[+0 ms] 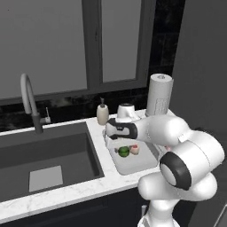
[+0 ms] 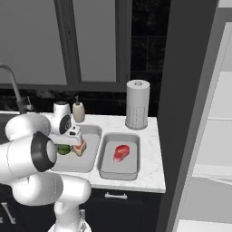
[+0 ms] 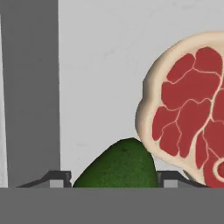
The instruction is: Place one avocado and one steak in each tupperware on the nearby counter, to pack two identical lunches.
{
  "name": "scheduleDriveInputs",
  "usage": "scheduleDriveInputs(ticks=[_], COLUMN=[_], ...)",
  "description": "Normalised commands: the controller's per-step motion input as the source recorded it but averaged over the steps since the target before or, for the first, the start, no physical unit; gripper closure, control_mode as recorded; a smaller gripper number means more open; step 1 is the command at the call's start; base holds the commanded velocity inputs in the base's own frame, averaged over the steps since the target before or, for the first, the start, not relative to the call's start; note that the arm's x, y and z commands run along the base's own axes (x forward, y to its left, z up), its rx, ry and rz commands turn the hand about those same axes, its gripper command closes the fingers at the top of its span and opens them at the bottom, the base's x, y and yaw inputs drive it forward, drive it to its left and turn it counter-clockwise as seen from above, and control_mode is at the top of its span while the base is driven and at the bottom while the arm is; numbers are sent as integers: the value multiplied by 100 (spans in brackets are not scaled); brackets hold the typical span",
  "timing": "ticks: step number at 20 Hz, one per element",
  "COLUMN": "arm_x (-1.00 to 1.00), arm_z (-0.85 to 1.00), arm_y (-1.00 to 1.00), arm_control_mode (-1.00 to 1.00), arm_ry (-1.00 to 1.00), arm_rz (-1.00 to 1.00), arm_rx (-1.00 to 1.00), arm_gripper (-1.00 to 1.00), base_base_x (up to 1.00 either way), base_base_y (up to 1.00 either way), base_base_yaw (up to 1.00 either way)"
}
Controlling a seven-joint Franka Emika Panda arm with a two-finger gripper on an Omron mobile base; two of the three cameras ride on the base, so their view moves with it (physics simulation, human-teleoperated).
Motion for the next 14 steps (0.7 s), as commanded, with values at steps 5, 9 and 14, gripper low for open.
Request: scheduleDriveInputs(ticks=[5, 9, 14], arm_x=[6, 0, -12], arm_z=[-3, 9, 53], arm_y=[0, 0, 0], arm_control_mode=[-100, -100, -100], arm_ry=[0, 0, 0], arm_rz=[0, 0, 0], arm_rx=[0, 1, 1], arm_gripper=[-100, -100, -100], base_base_x=[0, 0, 0], base_base_y=[0, 0, 0], base_base_yaw=[0, 0, 0])
